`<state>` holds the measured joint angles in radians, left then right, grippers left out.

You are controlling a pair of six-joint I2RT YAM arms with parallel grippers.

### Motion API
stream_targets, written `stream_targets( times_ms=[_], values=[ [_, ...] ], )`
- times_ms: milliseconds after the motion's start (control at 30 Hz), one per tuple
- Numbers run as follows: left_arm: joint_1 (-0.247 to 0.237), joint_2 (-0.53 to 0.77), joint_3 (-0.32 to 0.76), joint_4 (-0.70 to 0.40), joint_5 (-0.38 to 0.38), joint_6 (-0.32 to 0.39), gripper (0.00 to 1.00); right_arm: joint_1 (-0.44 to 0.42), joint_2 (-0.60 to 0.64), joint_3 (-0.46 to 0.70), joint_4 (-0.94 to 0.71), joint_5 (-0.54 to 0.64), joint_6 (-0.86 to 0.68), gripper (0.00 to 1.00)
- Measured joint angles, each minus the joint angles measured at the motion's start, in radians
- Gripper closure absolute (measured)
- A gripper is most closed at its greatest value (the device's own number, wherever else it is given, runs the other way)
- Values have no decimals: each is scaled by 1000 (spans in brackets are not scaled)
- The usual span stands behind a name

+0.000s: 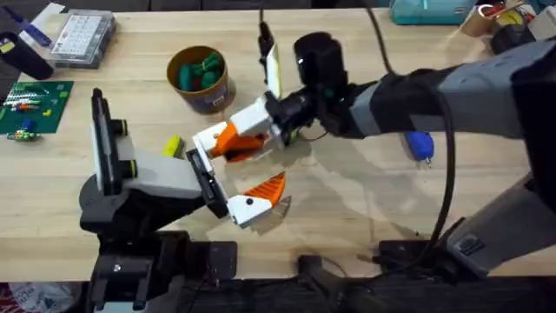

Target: Pick up the gripper from the table and insert it into the empty holder that is missing its gripper. Then pick up a screw, insert it into the mounting hole, and use the screwdriver to tighten it. Finally, clean up the table by picking up the vegetable and placing it into the bucket.

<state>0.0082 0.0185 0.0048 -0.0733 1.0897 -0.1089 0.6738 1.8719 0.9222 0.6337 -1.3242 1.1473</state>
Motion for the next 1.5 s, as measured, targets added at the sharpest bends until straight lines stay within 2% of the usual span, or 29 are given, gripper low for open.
stream_targets(
  times_ms=[67, 267, 533, 700, 967, 1200, 1500],
  values=[
    [-2, 0, 0, 1, 22, 0, 11, 27, 2, 0, 1, 0, -3, 476],
    [-10, 0, 0, 2, 61, 0, 11, 37, 3, 0, 1, -10, -3, 395],
    [-17, 0, 0, 2, 100, 1, 11, -16, 4, 1, 2, -28, -3, 325],
    [-17, 0, 0, 2, 104, 3, 11, -66, 4, 1, 2, -55, -3, 319],
    [-17, 0, 0, 2, 102, 3, 11, -77, 0, 1, -32, -60, -2, 248],
    [-17, 0, 0, 2, 40, 3, 11, -90, -51, -10, -110, -36, -29, 223],
    [-17, 0, 0, 2, -85, 3, 11, -166, -158, -128, -119, 17, -45, 175]
  ],
)
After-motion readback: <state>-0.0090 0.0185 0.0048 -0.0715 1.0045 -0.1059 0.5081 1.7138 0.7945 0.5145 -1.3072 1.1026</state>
